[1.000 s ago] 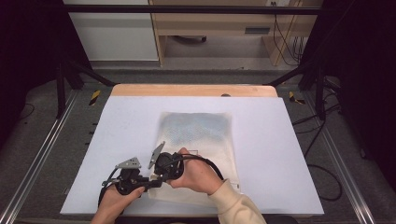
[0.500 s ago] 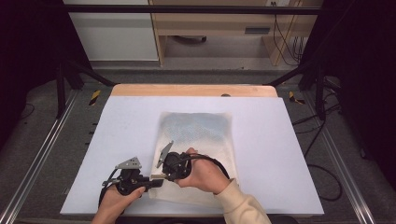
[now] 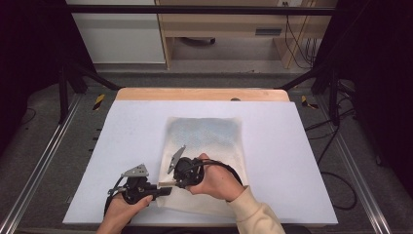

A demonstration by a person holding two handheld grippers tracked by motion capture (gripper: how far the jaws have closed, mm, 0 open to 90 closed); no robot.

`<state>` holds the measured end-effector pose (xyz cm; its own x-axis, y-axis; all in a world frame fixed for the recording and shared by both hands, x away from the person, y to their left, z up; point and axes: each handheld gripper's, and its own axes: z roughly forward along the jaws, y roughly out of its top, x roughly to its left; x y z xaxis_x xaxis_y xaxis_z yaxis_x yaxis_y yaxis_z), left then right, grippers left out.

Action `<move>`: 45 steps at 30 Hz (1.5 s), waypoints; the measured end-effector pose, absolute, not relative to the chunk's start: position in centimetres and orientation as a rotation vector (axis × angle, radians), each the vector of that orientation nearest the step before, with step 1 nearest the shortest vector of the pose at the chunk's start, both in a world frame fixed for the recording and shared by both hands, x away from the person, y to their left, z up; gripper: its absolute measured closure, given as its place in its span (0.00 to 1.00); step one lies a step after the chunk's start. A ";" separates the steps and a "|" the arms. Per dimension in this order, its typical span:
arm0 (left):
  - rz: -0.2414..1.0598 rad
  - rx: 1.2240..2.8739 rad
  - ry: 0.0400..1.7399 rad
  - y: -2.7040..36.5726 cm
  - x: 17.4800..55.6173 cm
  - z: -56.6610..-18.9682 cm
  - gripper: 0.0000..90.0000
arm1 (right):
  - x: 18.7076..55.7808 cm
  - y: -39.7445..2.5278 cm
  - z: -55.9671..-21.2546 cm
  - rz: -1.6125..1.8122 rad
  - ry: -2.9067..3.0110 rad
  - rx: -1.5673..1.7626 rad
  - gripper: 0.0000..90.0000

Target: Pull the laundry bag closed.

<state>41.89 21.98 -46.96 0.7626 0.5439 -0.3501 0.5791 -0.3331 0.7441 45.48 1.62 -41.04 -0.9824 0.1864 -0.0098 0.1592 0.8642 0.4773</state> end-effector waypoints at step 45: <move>0.058 2.029 0.782 19.6 41.6 -46.9 0.94 | 44.8 -1.7 -40.6 0.715 2.911 0.393 0.91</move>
